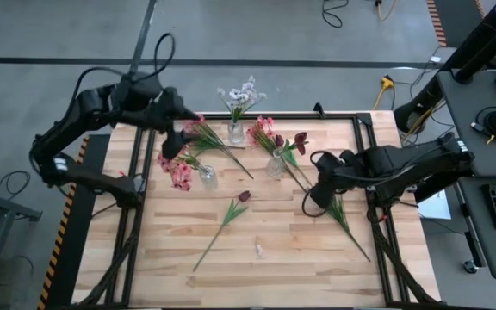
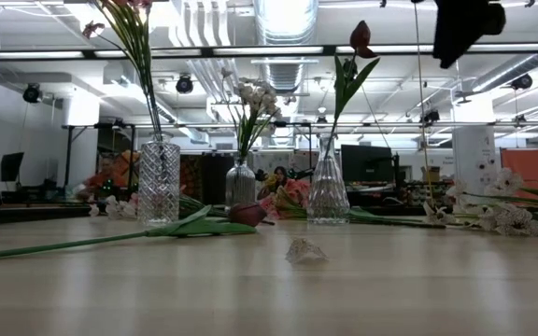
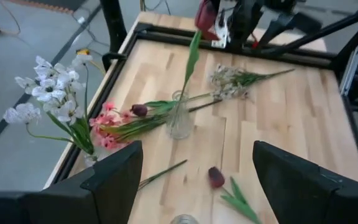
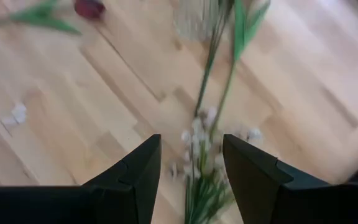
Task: Sort flowers into vase by color
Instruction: Put the bottom red tulip into the bottom right transparent vase
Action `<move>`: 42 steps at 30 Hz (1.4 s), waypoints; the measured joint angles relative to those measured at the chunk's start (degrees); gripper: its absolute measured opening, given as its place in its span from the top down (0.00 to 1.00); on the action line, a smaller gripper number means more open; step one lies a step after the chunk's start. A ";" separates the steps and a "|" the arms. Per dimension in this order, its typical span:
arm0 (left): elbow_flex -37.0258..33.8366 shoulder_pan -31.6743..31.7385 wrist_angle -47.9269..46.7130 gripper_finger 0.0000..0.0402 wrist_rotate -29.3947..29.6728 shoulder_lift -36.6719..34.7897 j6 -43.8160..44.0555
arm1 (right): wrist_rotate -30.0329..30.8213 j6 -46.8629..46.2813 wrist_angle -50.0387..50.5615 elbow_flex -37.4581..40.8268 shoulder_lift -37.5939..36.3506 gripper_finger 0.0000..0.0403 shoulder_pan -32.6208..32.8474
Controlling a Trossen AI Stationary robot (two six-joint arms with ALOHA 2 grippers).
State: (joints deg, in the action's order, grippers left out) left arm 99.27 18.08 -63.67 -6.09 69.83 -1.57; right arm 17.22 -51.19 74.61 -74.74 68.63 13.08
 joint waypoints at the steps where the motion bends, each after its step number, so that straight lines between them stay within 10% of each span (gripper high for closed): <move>1: -1.21 -1.43 1.00 0.29 1.25 -1.16 1.08 | -0.65 -0.48 0.63 0.02 0.48 0.59 0.09; 14: -10.31 -25.52 1.40 0.29 21.75 -3.52 19.39 | -1.27 1.15 1.41 0.07 2.81 0.59 0.40; 25: -11.69 -40.96 -14.21 0.29 26.27 2.73 44.86 | 0.87 6.23 1.33 0.07 1.96 0.59 0.40; 42: -0.04 -42.90 -16.91 0.29 30.97 4.82 43.48 | 1.61 7.32 0.97 0.07 1.89 0.59 0.40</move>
State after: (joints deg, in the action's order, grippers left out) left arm 99.23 -24.82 -80.59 24.88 74.65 41.91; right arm 18.83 -43.88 75.57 -74.67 70.52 13.47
